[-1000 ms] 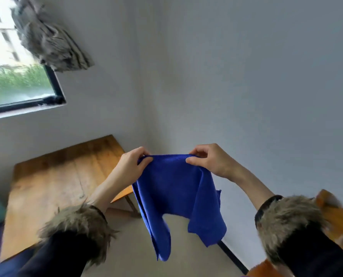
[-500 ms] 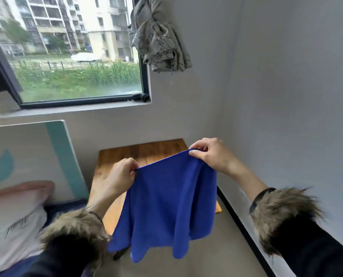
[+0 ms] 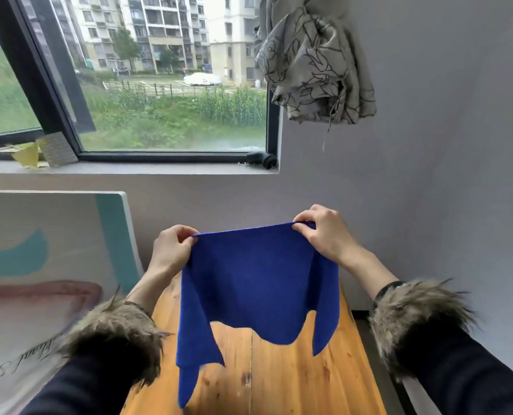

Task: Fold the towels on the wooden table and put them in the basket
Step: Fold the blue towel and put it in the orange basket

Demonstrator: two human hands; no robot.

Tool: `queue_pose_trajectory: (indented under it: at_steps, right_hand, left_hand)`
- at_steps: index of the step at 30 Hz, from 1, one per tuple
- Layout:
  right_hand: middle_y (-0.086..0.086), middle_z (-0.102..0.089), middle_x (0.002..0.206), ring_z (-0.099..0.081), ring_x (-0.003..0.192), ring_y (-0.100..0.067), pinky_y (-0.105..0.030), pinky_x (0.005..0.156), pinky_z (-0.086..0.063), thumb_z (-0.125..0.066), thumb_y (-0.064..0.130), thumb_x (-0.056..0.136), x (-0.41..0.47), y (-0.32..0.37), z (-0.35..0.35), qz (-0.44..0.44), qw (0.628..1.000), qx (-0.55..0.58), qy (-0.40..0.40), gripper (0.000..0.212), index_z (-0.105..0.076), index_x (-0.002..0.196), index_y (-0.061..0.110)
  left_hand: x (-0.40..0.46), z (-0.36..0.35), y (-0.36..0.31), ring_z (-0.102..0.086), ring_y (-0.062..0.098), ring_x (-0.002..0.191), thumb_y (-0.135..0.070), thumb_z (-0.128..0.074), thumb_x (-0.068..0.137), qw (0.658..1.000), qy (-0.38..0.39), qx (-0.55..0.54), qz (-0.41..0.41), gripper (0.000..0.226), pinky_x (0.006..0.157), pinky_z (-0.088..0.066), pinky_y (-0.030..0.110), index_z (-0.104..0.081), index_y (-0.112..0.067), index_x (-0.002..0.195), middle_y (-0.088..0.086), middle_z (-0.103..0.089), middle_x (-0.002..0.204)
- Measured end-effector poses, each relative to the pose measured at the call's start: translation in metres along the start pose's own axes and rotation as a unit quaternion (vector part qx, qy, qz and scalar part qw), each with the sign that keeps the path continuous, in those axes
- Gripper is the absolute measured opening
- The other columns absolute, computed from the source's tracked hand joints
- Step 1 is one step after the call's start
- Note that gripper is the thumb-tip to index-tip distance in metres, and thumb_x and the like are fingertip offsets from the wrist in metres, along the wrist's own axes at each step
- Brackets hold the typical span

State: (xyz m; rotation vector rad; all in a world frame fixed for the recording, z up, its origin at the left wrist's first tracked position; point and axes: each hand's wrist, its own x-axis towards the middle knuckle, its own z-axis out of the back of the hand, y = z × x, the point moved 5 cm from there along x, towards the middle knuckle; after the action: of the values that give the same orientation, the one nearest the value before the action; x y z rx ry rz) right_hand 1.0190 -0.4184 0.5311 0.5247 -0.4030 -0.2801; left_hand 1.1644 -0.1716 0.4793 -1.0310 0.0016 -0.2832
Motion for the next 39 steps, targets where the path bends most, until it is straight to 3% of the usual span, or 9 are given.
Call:
queue_pose_trajectory:
  at_steps: [5, 10, 15, 17, 20, 23, 27, 31, 39]
  right_hand:
    - [-0.002, -0.06, 0.089, -0.055, 0.088, -0.02, -0.031, 0.087, -0.039, -0.057, 0.022, 0.09, 0.043, -0.02, -0.002, 0.025, 0.998, -0.037, -0.041, 0.016, -0.071, 0.096, 0.016]
    - [-0.004, -0.062, 0.097, -0.055, 0.098, -0.023, -0.034, 0.092, -0.034, -0.053, 0.024, 0.093, 0.037, -0.069, -0.051, -0.016, 0.997, -0.078, 0.011, 0.019, -0.068, 0.1, 0.015]
    - [-0.002, -0.061, 0.112, -0.054, 0.111, -0.024, -0.035, 0.093, -0.034, -0.048, 0.03, 0.094, -0.011, -0.135, -0.146, -0.111, 0.962, -0.161, 0.188, 0.023, -0.065, 0.105, 0.019]
    - [-0.001, -0.063, 0.115, -0.054, 0.112, -0.024, -0.037, 0.095, -0.036, -0.047, 0.03, 0.093, -0.038, -0.157, -0.185, -0.157, 0.924, -0.183, 0.295, 0.022, -0.064, 0.104, 0.02]
    - [0.001, -0.065, 0.115, -0.055, 0.111, -0.023, -0.035, 0.092, -0.042, -0.048, 0.031, 0.091, -0.066, -0.175, -0.227, -0.216, 0.88, -0.163, 0.39, 0.023, -0.064, 0.104, 0.023]
    - [0.002, -0.061, 0.121, -0.054, 0.113, -0.021, -0.037, 0.095, -0.042, -0.046, 0.034, 0.093, -0.07, -0.178, -0.257, -0.244, 0.877, -0.123, 0.395, 0.028, -0.059, 0.114, 0.022]
    - [-0.003, -0.048, 0.137, -0.042, 0.127, -0.023, -0.042, 0.102, -0.036, -0.041, 0.038, 0.096, -0.062, -0.171, -0.299, -0.227, 0.892, -0.107, 0.375, 0.044, -0.041, 0.136, 0.02]
    - [-0.001, -0.028, 0.152, -0.022, 0.141, -0.021, -0.041, 0.112, -0.023, -0.038, 0.041, 0.097, -0.047, -0.168, -0.339, -0.2, 0.899, -0.093, 0.377, 0.053, -0.027, 0.145, 0.022]
    - [0.002, 0.011, 0.157, 0.017, 0.144, -0.023, -0.053, 0.116, -0.002, -0.029, 0.046, 0.098, 0.027, -0.181, -0.42, -0.119, 0.901, -0.122, 0.398, 0.06, -0.004, 0.149, 0.029]
  left_hand:
    - [0.037, -0.012, -0.022, -0.06, 0.013, 0.078, -0.002, -0.056, 0.086, 0.998, -0.034, -0.005, -0.05, 0.018, 0.075, -0.042, 0.022, -0.065, -0.018, 0.083, -0.004, -0.064, 0.078]
    - [0.034, -0.057, 0.02, -0.059, 0.013, 0.072, -0.002, -0.059, 0.084, 0.998, 0.027, 0.028, -0.048, 0.016, 0.069, -0.041, 0.021, -0.066, -0.016, 0.082, -0.002, -0.064, 0.077]
    - [-0.007, -0.135, 0.118, -0.055, 0.008, 0.067, -0.006, -0.064, 0.082, 0.975, 0.198, 0.099, 0.009, 0.012, 0.066, -0.036, 0.017, -0.065, -0.018, 0.08, -0.006, -0.061, 0.074]
    - [-0.031, -0.165, 0.157, -0.055, -0.002, 0.069, -0.011, -0.063, 0.085, 0.94, 0.318, 0.118, 0.039, 0.011, 0.072, -0.042, 0.02, -0.067, -0.021, 0.082, -0.01, -0.064, 0.077]
    - [-0.056, -0.189, 0.197, -0.062, 0.005, 0.085, -0.014, -0.058, 0.089, 0.892, 0.428, 0.125, 0.074, 0.014, 0.085, -0.047, 0.022, -0.07, -0.018, 0.093, -0.004, -0.069, 0.093]
    - [-0.044, -0.19, 0.224, -0.063, 0.01, 0.095, -0.014, -0.053, 0.092, 0.898, 0.409, 0.134, 0.09, 0.019, 0.083, -0.047, 0.022, -0.069, -0.015, 0.101, -0.004, -0.069, 0.099]
    - [-0.007, -0.178, 0.251, -0.061, 0.017, 0.103, -0.005, -0.049, 0.091, 0.942, 0.293, 0.131, 0.095, 0.023, 0.082, -0.038, 0.014, -0.066, -0.009, 0.106, 0.004, -0.067, 0.108]
    - [0.024, -0.164, 0.281, -0.056, 0.031, 0.109, 0.002, -0.05, 0.088, 0.962, 0.199, 0.149, 0.111, 0.03, 0.095, -0.037, 0.029, -0.058, -0.001, 0.117, 0.017, -0.059, 0.117]
    - [0.111, -0.193, 0.339, -0.06, 0.03, 0.105, -0.004, -0.041, 0.093, 0.965, 0.151, 0.135, 0.168, 0.031, 0.094, -0.042, 0.034, -0.057, -0.005, 0.12, 0.014, -0.061, 0.117]
